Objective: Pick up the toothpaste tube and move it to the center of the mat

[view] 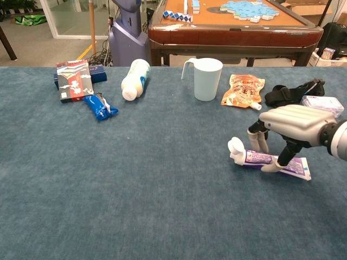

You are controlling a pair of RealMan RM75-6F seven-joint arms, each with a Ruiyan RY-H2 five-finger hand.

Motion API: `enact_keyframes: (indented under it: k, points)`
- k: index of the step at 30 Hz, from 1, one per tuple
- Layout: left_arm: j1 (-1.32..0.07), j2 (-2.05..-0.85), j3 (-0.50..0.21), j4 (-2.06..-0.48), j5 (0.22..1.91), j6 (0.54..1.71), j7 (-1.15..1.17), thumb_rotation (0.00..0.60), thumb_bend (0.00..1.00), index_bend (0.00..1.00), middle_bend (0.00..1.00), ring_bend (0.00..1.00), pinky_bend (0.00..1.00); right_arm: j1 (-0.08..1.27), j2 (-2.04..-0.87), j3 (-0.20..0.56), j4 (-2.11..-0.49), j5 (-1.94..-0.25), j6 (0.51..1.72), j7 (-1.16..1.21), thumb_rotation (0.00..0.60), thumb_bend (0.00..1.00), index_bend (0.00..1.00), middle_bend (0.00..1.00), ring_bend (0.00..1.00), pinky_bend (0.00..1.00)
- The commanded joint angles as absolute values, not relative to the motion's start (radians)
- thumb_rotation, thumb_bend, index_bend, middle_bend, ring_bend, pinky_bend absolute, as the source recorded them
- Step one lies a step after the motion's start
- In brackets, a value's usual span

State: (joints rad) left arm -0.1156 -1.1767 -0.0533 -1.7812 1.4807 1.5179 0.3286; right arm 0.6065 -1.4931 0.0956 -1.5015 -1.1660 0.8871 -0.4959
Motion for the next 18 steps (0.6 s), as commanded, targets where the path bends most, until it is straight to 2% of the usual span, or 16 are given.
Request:
enact_keyframes:
  k: [1, 8, 18]
  points:
    - [-0.114, -1.178, -0.053, -1.78, 1.481, 1.518, 0.326, 0.6, 0.42, 0.0, 0.27, 0.23, 0.33, 0.609, -1.501, 0.091, -1.49, -1.157, 0.888, -0.495, 0.6, 0.26, 0.52, 0.54, 0.36, 0.23]
    - [-0.112, -1.178, -0.055, -1.777, 1.481, 1.521, 0.322, 0.6, 0.42, 0.0, 0.27, 0.23, 0.33, 0.62, -1.51, 0.082, -1.472, -1.139, 0.88, -0.496, 0.6, 0.33, 0.52, 0.54, 0.36, 0.23]
    - [-0.105, -1.177, -0.054, -1.774, 1.48, 1.525, 0.318, 0.6, 0.42, 0.0, 0.27, 0.23, 0.33, 0.643, -1.512, 0.077, -1.468, -1.12, 0.865, -0.501, 0.6, 0.49, 0.56, 0.56, 0.38, 0.24]
